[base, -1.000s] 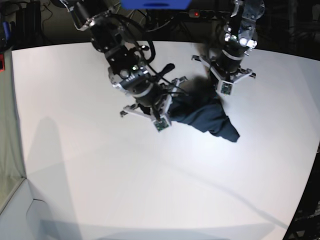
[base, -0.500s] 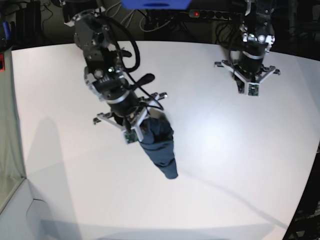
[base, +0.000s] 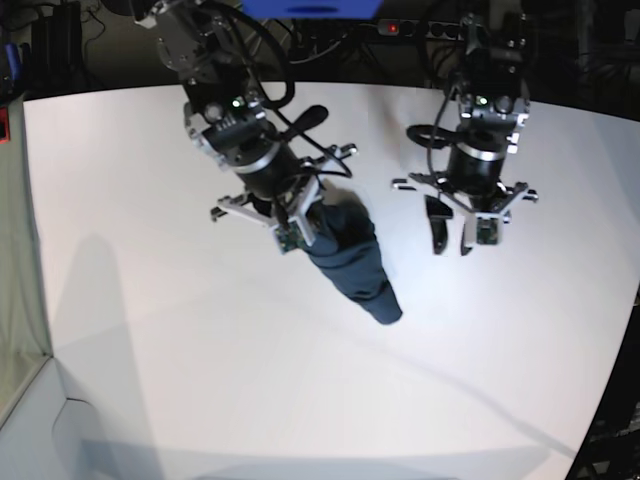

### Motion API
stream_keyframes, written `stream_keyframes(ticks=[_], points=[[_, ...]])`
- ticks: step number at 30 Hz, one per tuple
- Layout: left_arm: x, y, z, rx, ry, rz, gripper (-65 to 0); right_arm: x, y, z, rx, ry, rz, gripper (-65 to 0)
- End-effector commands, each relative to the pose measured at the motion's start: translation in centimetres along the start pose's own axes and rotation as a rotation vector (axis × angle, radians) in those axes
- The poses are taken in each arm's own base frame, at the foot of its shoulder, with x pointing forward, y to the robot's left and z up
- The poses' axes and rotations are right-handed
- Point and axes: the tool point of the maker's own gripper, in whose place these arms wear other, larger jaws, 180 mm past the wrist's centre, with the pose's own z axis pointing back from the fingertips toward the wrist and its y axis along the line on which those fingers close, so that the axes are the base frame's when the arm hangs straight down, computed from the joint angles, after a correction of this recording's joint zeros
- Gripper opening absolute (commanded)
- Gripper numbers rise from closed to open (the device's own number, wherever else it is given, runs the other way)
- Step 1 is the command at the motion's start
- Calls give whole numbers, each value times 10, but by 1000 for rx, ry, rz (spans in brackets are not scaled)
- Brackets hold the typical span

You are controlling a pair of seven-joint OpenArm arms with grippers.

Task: Layout the t-shirt on the table in an organized manner, then fold the t-shirt properly
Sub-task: 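Bring the left gripper to the hanging shirt and grasp it beside the right gripper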

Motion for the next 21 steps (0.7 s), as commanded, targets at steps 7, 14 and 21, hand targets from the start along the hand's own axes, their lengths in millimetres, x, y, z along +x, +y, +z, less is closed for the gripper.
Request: stream_keyframes(ticks=[7, 14, 21], points=[[-15, -38, -8, -159, 21, -141, -298, 15, -2, 3, -4, -56, 8, -650], [-12, -60, -18, -253, 5, -269, -320, 9, 0, 4, 0, -42, 2, -650], [-6, -94, -22, -278, -78, -562, -320, 9, 0, 4, 0, -42, 2, -650]])
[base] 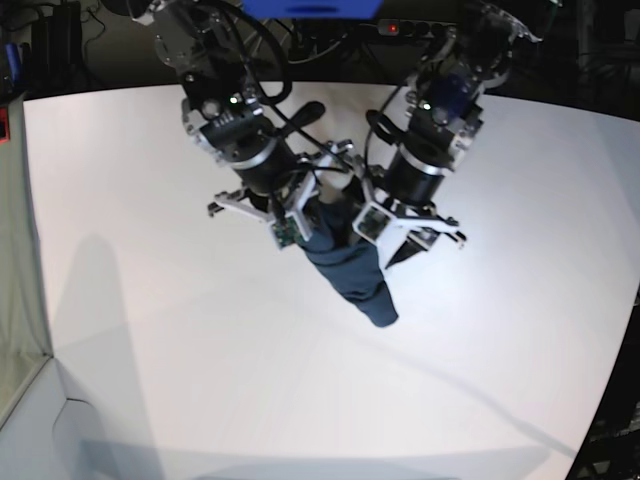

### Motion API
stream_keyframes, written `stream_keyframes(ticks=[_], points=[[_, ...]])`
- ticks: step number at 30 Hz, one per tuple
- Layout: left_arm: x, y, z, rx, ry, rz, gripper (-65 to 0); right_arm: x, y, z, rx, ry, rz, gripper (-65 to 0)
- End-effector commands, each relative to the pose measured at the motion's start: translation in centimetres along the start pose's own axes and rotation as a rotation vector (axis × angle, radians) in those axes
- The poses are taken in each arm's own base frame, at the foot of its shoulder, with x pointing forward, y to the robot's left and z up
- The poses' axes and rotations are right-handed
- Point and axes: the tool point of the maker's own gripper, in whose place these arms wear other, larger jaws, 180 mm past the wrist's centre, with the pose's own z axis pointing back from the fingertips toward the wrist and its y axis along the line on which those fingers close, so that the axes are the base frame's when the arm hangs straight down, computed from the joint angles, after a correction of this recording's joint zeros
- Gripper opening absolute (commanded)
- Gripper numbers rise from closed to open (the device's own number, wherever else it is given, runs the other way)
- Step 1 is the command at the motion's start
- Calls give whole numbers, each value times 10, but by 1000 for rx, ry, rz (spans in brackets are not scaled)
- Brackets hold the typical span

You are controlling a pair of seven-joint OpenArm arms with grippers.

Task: Layout the t-shirt on the table in an organized manner, then fold the t-shirt properly
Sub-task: 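Bring the left gripper to the hanging shirt and grasp it beside the right gripper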

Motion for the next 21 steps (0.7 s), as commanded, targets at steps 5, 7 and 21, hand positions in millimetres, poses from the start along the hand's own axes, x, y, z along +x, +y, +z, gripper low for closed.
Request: stream_keyframes(ticks=[5, 7, 21], points=[[7, -13, -10, -7, -19, -83, -320, 17, 0, 3, -1, -58, -1, -650], [9, -14, -11, -2, -23, -82, -320, 17, 0, 3, -1, -58, -1, -650], [24, -5, -19, 23, -55, -86, -321, 16, -1, 3, -3, -55, -3, -650]])
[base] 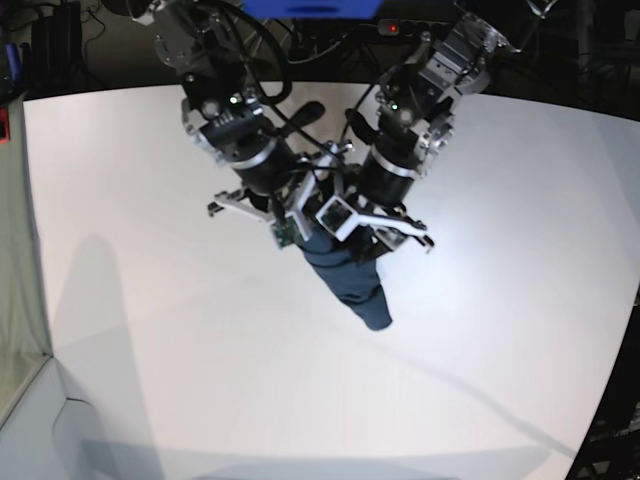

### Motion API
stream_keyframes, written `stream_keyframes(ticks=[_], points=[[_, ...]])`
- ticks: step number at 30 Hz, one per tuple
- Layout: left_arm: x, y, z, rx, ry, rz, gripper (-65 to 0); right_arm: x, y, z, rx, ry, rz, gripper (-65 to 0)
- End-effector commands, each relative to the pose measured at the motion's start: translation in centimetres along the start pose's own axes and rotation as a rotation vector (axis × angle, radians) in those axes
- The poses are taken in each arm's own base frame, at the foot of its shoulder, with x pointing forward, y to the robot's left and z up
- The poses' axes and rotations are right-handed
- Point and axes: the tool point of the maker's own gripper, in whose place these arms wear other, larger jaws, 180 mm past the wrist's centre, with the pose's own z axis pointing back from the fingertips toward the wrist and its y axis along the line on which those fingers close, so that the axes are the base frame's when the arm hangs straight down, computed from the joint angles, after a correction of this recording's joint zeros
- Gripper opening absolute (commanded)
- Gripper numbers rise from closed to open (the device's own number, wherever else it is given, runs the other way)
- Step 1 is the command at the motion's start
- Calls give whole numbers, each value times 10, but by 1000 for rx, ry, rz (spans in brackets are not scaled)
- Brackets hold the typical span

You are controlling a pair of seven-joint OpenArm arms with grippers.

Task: Layout the t-shirt on the table in an organized manner, then fold the t-shirt properly
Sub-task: 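Bring the left gripper to the hanging shirt and grasp it beside the right gripper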

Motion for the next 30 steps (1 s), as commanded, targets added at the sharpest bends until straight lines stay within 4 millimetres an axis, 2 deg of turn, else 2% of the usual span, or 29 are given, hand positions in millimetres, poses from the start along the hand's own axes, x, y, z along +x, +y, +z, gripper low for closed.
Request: stream_keyframes(ticks=[1, 5, 11, 14, 17, 18, 20, 23, 26, 30], points=[[19, 16, -4, 42, -59, -5, -321, 16, 0, 3, -1, -55, -2, -650], [4, 15, -12, 37, -17, -21, -321, 15, -1, 3, -2, -54, -3, -650], [13, 15, -20, 43, -31, -5, -333, 10, -6, 4, -11, -43, 15, -650], [25, 23, -25, 55, -57, -15, -435, 10, -7, 4, -14, -42, 17, -650], [27, 29, -26, 67, -62, -17, -625, 8, -9, 4, -16, -39, 23, -650], [30, 32, -27, 73, -67, -19, -650, 8, -9, 4, -17, -37, 24, -650], [33, 36, -30, 81, -74, -24, -629, 7, -10, 4, -17, -34, 26, -650], [29, 40, -31, 89, -64, -25, -645, 5, -12, 4, -22, -29, 36, -650], [33, 57, -27, 130, -75, -3, -643, 4, -17, 4, -31, -26, 40, -650], [35, 82, -15, 199, -89, 39, -643, 2, -47, 6, -104, -25, 23, -650]])
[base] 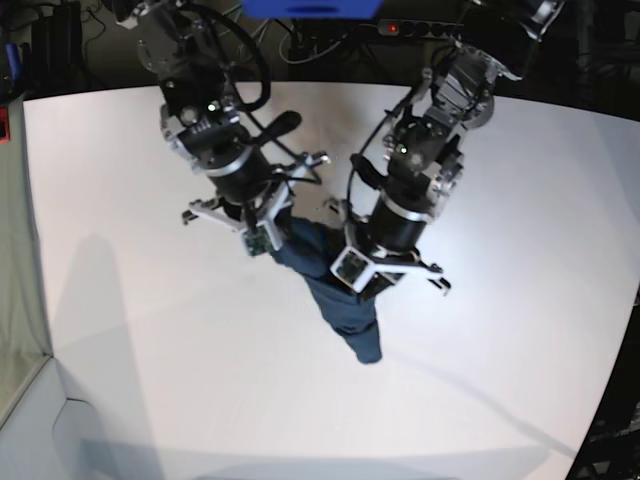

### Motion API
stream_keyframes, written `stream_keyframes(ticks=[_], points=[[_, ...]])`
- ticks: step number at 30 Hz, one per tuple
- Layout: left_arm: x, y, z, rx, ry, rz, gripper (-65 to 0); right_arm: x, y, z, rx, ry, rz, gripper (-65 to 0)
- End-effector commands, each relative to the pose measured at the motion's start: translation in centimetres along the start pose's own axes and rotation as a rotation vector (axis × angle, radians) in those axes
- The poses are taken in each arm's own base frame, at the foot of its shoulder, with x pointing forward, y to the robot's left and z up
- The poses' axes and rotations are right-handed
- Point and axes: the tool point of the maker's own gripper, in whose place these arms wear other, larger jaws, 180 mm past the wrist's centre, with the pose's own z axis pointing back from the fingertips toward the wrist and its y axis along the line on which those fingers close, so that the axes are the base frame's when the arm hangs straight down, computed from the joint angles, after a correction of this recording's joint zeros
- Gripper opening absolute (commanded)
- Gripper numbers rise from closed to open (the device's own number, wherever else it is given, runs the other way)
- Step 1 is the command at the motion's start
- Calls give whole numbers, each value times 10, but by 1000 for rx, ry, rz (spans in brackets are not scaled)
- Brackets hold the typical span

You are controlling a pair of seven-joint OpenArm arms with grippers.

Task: Layout the t-shirt on the table in an organized manner, then fold the t-shirt properly
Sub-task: 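Bring the left gripper to the hanging shirt and grasp it beside the right gripper, then lower the held shirt back onto the table with both grippers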

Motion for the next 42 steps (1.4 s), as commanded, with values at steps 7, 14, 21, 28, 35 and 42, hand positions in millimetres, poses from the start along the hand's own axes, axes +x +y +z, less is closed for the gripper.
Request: stream_keyframes(ticks=[7, 14, 21, 28, 35, 42], points=[[1, 41, 17, 130, -19, 30, -643, 11, -48, 4, -111, -25, 20, -650], [-35, 52, 32, 173, 67, 66, -643, 20, -109, 13, -264, -52, -41, -650], [-56, 56, 43, 194, 119, 81, -643, 7, -143, 12, -326, -9, -64, -650], [-48, 43, 48, 187, 108, 130, -643, -2, -105, 11, -216, 8, -33, -650], [-34, 19, 53, 171, 100, 224, -643, 16, -79, 21, -162, -50, 1, -650], [-56, -10, 71, 124, 172, 264, -644, 7, -42, 25, -10, -28, 127, -522]])
